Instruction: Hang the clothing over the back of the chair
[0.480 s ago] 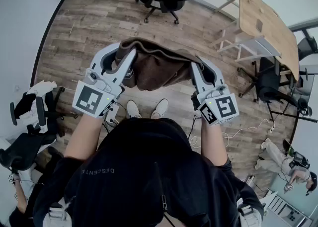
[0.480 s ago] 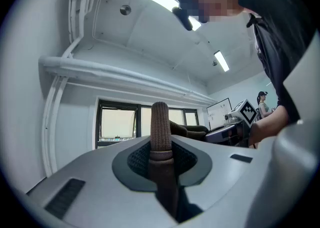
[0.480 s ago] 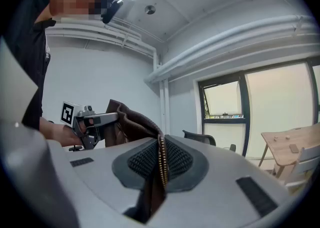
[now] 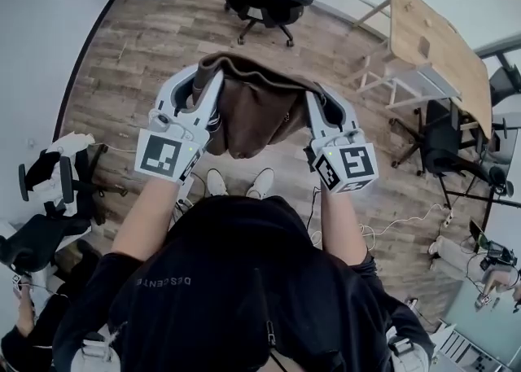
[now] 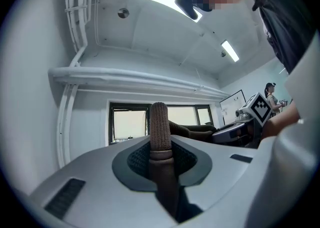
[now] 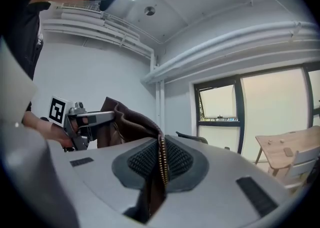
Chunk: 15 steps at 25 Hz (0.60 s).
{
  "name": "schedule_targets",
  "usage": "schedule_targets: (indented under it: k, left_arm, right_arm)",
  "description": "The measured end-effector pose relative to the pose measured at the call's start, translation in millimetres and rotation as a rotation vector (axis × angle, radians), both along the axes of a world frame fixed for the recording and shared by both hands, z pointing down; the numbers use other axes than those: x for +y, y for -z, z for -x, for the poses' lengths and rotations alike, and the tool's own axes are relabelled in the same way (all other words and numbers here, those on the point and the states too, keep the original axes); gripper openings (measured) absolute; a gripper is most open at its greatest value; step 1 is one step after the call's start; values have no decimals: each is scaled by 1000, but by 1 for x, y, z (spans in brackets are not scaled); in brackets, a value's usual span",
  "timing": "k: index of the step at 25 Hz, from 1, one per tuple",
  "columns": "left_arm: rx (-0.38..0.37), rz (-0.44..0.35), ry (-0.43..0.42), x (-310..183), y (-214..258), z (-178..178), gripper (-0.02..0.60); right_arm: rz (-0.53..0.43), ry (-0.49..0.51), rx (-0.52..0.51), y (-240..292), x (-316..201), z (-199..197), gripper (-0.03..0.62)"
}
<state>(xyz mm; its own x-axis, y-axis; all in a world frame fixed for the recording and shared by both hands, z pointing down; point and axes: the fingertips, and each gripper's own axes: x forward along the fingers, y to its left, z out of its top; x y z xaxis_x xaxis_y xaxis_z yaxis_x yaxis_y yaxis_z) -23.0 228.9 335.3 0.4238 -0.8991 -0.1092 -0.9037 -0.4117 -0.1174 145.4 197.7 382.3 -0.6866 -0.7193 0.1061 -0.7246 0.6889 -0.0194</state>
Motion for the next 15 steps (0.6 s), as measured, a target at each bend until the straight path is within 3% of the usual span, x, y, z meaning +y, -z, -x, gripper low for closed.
schedule_targets:
  k: [15]
  left_arm:
    - [14, 8, 25, -16, 3, -36, 67]
  right_arm:
    - [-21, 32, -10, 8, -20, -36, 44]
